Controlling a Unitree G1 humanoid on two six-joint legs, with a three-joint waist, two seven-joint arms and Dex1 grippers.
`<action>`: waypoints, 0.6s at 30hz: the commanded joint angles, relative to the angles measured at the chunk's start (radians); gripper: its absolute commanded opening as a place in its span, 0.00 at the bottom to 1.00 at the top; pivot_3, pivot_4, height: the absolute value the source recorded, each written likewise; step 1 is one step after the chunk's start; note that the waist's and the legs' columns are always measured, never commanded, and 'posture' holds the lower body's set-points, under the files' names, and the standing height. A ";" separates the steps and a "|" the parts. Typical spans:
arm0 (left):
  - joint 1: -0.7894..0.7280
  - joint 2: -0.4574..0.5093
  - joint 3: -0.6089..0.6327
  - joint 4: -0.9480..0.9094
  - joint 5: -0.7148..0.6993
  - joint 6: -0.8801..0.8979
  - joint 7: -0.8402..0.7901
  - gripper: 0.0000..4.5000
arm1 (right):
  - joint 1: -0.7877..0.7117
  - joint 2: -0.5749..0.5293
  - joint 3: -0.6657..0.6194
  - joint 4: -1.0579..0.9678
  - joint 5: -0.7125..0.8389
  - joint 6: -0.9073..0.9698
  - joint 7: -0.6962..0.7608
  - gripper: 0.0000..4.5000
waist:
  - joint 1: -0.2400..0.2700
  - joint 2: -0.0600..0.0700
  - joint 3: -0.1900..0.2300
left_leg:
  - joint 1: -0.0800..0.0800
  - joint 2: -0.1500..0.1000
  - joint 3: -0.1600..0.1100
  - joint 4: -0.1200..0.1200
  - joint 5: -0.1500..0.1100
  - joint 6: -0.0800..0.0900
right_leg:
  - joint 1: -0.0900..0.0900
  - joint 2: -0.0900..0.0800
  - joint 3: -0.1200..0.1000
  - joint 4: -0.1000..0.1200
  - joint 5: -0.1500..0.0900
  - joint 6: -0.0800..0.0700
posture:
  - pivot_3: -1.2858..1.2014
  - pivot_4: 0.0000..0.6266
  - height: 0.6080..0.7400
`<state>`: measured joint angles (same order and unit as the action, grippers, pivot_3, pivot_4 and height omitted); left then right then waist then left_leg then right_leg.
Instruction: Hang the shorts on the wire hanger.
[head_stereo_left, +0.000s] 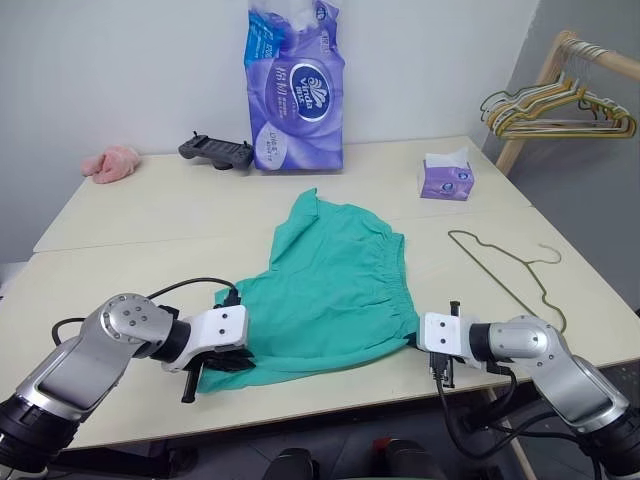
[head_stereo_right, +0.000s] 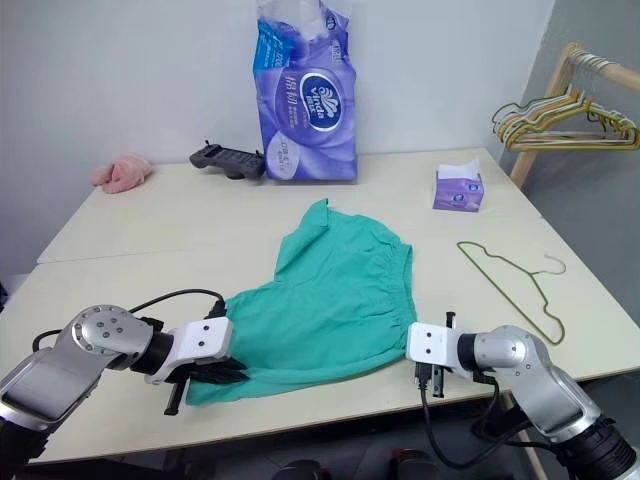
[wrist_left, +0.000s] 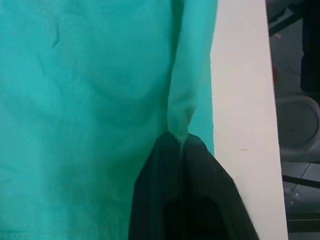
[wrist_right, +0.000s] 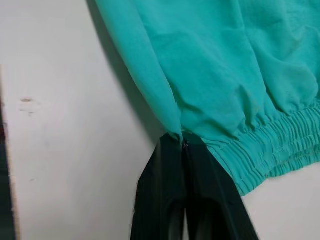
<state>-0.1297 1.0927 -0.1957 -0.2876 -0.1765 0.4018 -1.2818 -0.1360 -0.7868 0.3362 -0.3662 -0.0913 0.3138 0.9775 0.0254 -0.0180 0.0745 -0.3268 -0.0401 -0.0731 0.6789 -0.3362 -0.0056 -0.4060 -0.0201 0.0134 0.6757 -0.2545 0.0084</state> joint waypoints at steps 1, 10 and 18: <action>-0.012 0.003 0.017 0.000 -0.006 -0.019 -0.016 0.34 | -0.010 -0.025 -0.033 -0.060 0.041 0.008 0.038 0.28 | 0.000 0.000 0.000 | 0.000 0.000 0.000 0.000 0.000 0.000 | 0.000 0.000 0.000 0.000 0.000 0.000 | 0.55 0.08 1.00; -0.012 0.013 0.020 -0.014 -0.044 -0.010 -0.077 0.97 | -0.023 -0.067 -0.045 -0.114 0.097 0.041 0.091 0.99 | -0.001 0.000 0.000 | 0.000 0.000 0.000 0.000 0.000 0.000 | 0.000 0.000 0.000 -0.001 0.000 0.001 | 0.55 0.08 1.00; 0.018 0.105 0.125 -0.088 -0.271 0.100 -0.258 1.00 | 0.022 -0.179 -0.133 -0.224 0.232 0.104 0.193 1.00 | -0.001 -0.001 0.001 | -0.001 0.001 -0.001 0.000 0.000 0.000 | 0.000 0.000 -0.001 -0.002 -0.001 0.001 | 0.55 0.08 1.00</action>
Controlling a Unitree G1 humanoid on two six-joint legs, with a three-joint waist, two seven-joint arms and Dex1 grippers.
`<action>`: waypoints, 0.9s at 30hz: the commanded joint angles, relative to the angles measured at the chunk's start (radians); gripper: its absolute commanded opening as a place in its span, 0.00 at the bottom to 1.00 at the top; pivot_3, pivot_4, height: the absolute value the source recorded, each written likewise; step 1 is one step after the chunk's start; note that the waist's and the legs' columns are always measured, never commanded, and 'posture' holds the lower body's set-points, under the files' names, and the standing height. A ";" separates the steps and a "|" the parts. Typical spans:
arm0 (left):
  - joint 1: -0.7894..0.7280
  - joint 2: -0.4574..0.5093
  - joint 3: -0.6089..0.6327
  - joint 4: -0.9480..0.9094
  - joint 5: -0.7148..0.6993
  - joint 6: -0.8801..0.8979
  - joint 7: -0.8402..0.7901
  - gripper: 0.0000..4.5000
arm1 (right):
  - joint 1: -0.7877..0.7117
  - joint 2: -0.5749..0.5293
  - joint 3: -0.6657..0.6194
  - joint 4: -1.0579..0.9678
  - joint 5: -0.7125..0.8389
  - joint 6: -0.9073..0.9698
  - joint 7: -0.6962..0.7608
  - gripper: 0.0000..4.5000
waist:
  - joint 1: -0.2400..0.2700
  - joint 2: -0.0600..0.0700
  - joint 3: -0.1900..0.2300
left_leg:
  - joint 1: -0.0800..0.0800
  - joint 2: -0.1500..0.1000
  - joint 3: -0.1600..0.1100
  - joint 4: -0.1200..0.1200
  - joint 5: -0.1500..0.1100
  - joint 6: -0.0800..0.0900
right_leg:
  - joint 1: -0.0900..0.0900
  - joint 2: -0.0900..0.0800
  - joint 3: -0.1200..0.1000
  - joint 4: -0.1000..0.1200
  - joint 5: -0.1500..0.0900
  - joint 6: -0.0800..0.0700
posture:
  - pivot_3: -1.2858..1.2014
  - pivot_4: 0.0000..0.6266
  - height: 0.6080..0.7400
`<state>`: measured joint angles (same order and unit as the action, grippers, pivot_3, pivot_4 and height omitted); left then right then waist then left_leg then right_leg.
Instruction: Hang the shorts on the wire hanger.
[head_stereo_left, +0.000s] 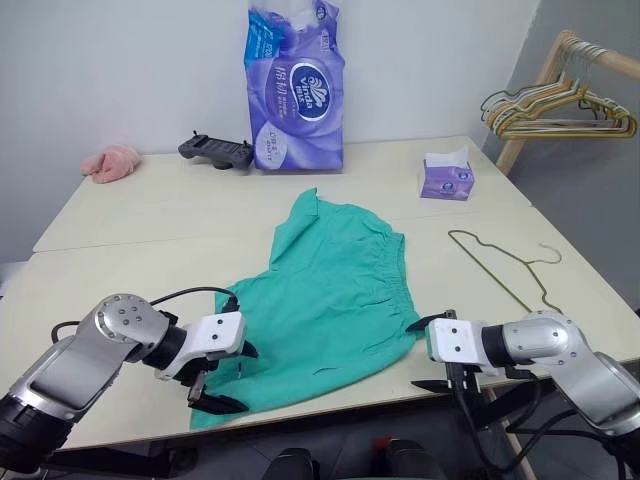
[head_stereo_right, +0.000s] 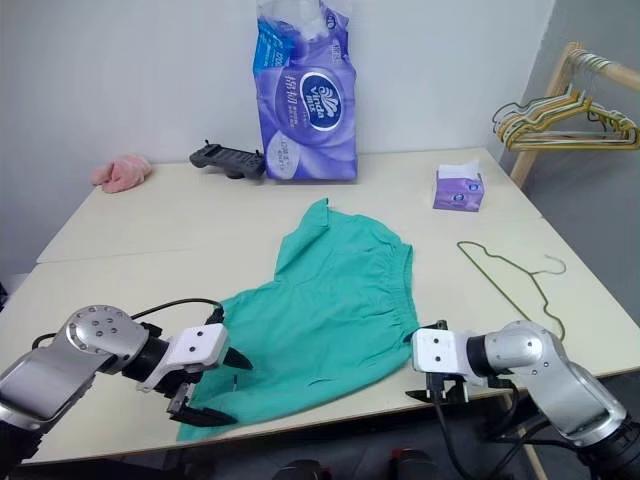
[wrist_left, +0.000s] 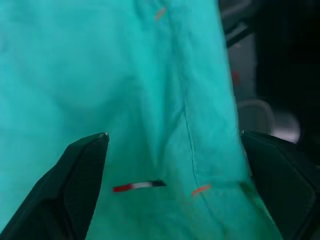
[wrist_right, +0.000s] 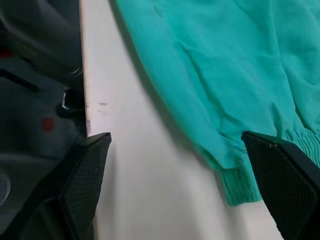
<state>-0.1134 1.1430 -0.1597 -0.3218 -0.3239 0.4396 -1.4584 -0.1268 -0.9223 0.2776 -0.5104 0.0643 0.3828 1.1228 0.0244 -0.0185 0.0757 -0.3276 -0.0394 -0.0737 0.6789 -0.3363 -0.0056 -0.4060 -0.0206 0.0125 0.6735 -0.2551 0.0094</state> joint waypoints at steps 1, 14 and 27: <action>0.002 0.073 0.111 -0.057 -0.155 0.086 -0.101 1.00 | 0.024 -0.067 -0.099 -0.103 0.111 0.053 0.069 1.00 | 0.000 0.000 0.001 | 0.000 0.000 0.000 0.000 0.000 0.000 | 0.000 0.000 0.000 0.000 0.000 0.000 | 0.55 0.08 1.00; -0.272 -0.215 0.067 0.151 -0.083 0.175 0.232 1.00 | -0.123 0.088 -0.109 0.055 0.077 0.032 -0.145 1.00 | 0.000 -0.001 0.000 | -0.001 0.000 0.000 0.000 0.000 0.000 | 0.000 0.000 0.000 -0.001 0.001 -0.001 | 0.54 0.07 1.00; -0.439 -0.651 0.137 0.463 0.045 0.163 0.761 1.00 | -0.258 0.253 -0.095 0.249 -0.023 0.007 -0.311 1.00 | 0.001 -0.002 0.000 | -0.001 -0.001 -0.001 0.001 0.002 -0.005 | -0.001 -0.004 0.001 -0.001 0.005 -0.004 | 0.54 0.07 1.00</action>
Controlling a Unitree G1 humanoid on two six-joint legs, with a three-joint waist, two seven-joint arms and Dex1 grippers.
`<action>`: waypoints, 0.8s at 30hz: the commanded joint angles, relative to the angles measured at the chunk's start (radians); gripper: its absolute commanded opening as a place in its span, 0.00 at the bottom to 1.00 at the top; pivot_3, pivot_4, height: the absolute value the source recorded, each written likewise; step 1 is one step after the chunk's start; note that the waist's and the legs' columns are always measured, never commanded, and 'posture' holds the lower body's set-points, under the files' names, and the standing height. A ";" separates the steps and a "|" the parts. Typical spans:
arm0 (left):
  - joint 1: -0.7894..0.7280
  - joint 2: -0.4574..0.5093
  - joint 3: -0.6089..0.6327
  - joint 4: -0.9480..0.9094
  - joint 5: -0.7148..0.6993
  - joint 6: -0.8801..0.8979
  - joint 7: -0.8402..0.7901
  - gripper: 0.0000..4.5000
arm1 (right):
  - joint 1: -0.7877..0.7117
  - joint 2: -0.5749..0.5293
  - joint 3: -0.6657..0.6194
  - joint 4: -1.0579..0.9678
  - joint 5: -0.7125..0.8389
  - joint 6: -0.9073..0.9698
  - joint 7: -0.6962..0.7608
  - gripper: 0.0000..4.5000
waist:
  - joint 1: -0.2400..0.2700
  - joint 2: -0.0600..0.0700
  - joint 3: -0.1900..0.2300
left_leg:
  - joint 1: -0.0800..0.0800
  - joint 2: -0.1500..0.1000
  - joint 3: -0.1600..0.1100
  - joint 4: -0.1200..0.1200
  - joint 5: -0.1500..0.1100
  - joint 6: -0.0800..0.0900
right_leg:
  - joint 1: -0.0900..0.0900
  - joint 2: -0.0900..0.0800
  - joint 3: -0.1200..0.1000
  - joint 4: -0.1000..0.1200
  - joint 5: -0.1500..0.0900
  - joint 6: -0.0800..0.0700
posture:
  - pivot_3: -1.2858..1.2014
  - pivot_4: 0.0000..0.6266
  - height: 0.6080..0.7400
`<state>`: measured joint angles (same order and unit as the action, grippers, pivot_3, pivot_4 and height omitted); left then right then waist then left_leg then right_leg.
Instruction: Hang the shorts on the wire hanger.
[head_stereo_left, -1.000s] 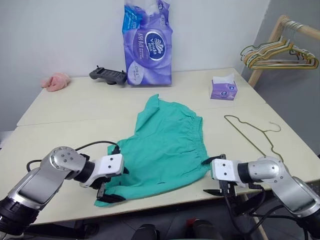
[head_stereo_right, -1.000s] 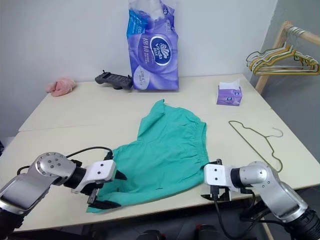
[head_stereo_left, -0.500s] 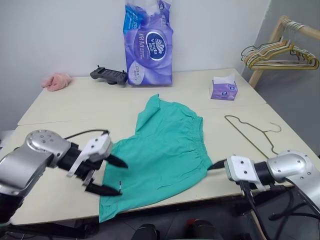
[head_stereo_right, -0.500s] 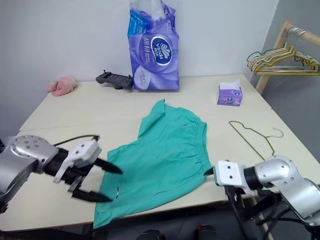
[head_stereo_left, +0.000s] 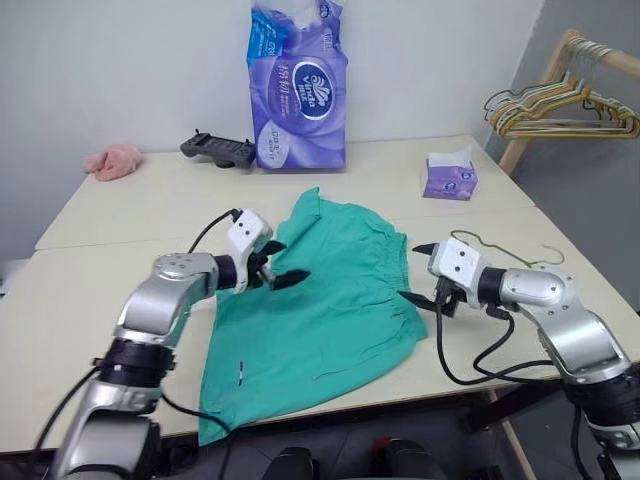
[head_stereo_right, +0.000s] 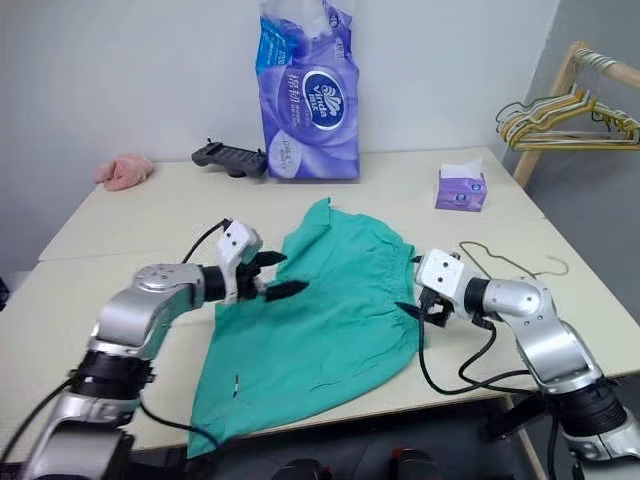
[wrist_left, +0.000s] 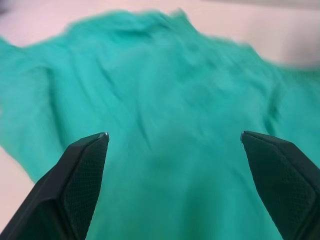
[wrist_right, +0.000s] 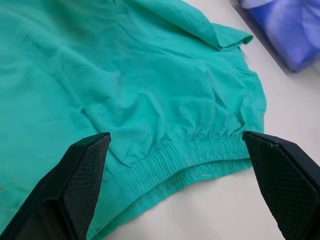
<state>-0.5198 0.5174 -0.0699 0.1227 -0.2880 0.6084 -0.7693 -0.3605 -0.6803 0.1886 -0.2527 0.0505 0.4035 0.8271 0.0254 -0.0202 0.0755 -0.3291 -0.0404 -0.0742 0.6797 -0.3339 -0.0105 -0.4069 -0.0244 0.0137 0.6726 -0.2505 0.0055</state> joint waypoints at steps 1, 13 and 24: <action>-0.051 -0.053 0.068 0.058 0.008 -0.008 0.115 1.00 | -0.026 0.017 -0.002 -0.004 -0.013 -0.015 -0.018 1.00 | -0.001 0.000 0.000 | 0.000 0.000 0.000 0.000 0.000 0.000 | 0.000 0.000 0.000 0.000 0.000 0.000 | 0.54 0.06 1.00; -0.242 -0.203 0.264 0.529 0.019 -0.159 0.413 1.00 | -0.005 0.049 0.014 -0.033 -0.028 0.016 -0.036 1.00 | -0.001 -0.002 -0.002 | 0.000 0.000 -0.001 0.000 0.001 -0.011 | -0.001 -0.001 0.000 0.001 0.001 0.001 | 0.53 0.05 1.00; -0.349 -0.263 0.314 0.830 -0.008 -0.212 0.391 0.96 | 0.003 0.060 0.016 -0.065 -0.030 0.053 -0.056 1.00 | -0.003 -0.004 -0.003 | -0.001 -0.001 -0.001 0.000 0.002 -0.013 | -0.001 -0.002 0.000 0.001 0.002 0.002 | 0.52 0.05 1.00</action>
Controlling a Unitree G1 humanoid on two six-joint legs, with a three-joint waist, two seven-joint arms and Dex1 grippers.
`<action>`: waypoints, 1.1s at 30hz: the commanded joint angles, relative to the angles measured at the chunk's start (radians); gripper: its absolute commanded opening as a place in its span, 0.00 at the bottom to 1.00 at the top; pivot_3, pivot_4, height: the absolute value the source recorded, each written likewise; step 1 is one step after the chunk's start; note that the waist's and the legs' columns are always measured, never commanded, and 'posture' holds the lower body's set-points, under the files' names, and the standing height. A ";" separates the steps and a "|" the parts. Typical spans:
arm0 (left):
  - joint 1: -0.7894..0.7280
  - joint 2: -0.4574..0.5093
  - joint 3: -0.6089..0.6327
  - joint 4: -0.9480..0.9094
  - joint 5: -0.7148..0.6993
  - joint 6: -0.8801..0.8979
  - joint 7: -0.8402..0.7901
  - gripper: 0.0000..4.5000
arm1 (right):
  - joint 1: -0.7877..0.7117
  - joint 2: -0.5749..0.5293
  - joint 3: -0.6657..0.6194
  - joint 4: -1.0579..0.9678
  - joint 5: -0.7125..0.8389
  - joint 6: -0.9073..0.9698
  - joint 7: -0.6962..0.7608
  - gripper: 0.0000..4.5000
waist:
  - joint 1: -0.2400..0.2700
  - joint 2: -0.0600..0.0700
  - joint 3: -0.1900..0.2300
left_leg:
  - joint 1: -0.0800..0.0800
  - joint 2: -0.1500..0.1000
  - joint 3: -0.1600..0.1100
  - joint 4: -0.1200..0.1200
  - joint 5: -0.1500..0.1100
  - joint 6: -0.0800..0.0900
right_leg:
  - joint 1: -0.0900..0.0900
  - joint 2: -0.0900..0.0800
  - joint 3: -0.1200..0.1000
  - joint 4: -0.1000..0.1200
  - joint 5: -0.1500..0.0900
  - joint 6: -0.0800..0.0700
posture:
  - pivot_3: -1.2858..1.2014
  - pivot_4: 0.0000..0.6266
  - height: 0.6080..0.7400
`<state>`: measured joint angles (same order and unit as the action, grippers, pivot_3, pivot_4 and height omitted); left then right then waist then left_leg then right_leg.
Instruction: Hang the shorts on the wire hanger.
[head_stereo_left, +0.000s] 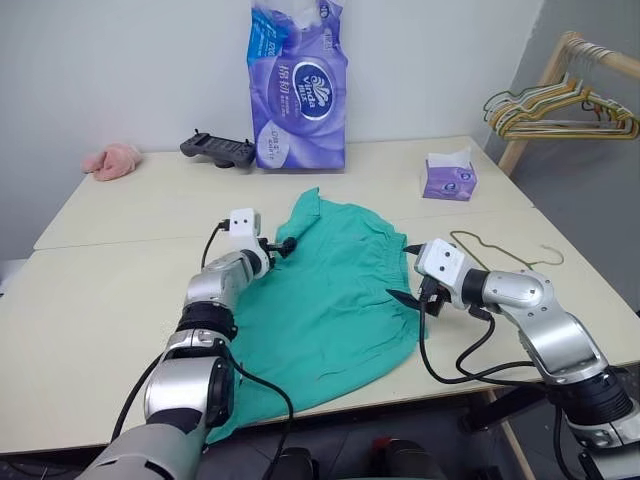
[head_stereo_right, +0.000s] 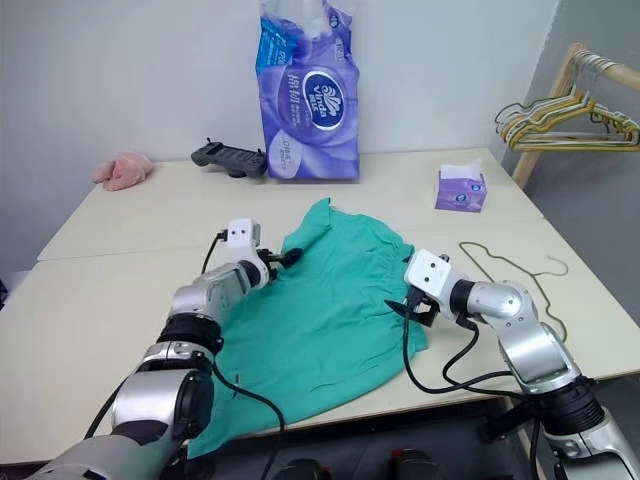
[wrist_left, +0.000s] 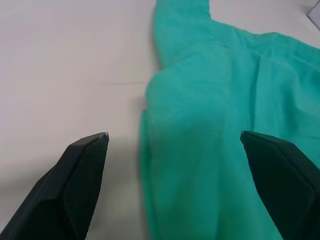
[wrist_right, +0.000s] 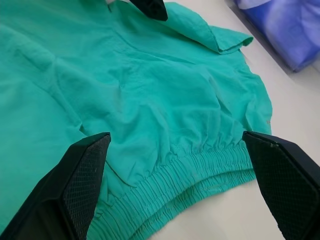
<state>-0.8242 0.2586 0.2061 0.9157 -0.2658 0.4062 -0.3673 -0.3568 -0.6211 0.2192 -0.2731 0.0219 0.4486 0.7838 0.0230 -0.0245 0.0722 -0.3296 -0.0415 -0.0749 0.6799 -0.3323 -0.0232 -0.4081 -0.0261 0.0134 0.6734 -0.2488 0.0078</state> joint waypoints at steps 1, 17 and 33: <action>-0.056 -0.005 0.054 0.057 -0.042 -0.004 -0.007 0.91 | 0.002 0.002 -0.015 -0.047 -0.001 0.010 -0.016 1.00 | -0.002 0.000 0.000 | 0.000 0.000 0.000 0.000 0.000 0.000 | 0.000 0.000 0.000 0.000 0.000 0.000 | 0.52 0.05 1.00; 0.069 -0.025 0.306 -0.225 -0.168 0.035 0.401 0.00 | 0.032 0.011 -0.014 -0.073 0.001 0.023 -0.046 1.00 | -0.004 0.000 0.000 | 0.000 0.001 -0.001 0.000 -0.001 -0.003 | -0.001 0.000 0.001 0.001 0.000 0.000 | 0.53 0.08 1.00; 0.238 0.014 0.029 -0.681 -0.068 0.155 0.413 0.00 | 0.022 -0.003 -0.023 -0.043 0.003 0.004 -0.028 1.00 | 0.000 -0.002 0.000 | 0.000 0.001 -0.001 -0.001 0.001 -0.008 | 0.000 0.002 0.000 0.000 0.000 0.001 | 0.53 0.09 1.00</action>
<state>-0.5738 0.2418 0.3198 0.3132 -0.3961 0.6026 0.1279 -0.3275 -0.6175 0.2206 -0.2909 0.0220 0.4669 0.7567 0.0228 -0.0261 0.0725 -0.3292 -0.0410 -0.0764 0.6791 -0.3311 -0.0314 -0.4084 -0.0239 0.0137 0.6735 -0.2484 0.0084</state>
